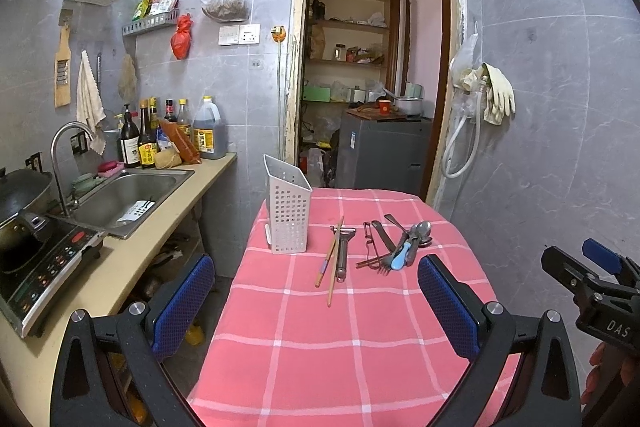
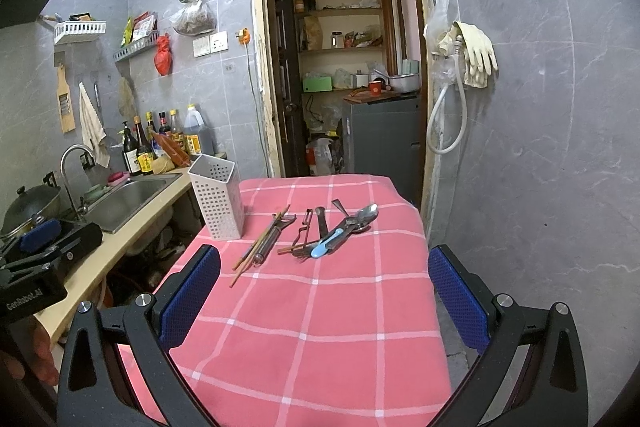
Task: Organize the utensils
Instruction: 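Move both tools down toward the pile of utensils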
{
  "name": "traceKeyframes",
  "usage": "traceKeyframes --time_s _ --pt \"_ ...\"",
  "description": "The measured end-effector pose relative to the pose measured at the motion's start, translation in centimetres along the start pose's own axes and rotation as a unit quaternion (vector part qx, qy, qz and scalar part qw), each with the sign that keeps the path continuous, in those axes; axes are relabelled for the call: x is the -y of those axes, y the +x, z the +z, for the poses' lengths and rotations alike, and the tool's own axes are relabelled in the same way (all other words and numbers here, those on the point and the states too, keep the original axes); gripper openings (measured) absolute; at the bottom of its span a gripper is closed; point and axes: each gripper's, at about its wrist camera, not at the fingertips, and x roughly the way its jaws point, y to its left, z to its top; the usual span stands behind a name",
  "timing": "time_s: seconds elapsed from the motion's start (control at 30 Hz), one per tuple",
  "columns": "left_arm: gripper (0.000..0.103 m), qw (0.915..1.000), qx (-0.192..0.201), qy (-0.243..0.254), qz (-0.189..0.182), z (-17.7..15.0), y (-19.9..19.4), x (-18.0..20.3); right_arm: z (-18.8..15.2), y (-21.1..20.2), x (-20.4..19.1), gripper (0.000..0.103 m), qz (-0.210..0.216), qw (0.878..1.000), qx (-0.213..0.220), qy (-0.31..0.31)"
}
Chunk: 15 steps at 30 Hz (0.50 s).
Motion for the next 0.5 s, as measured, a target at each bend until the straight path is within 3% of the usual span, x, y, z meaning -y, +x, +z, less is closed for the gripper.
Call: traceKeyframes --time_s 0.5 --pt "0.103 0.9994 0.003 0.020 -0.027 4.4 7.3 -0.7 3.5 7.2 -1.0 0.102 -0.017 0.999 -0.005 0.028"
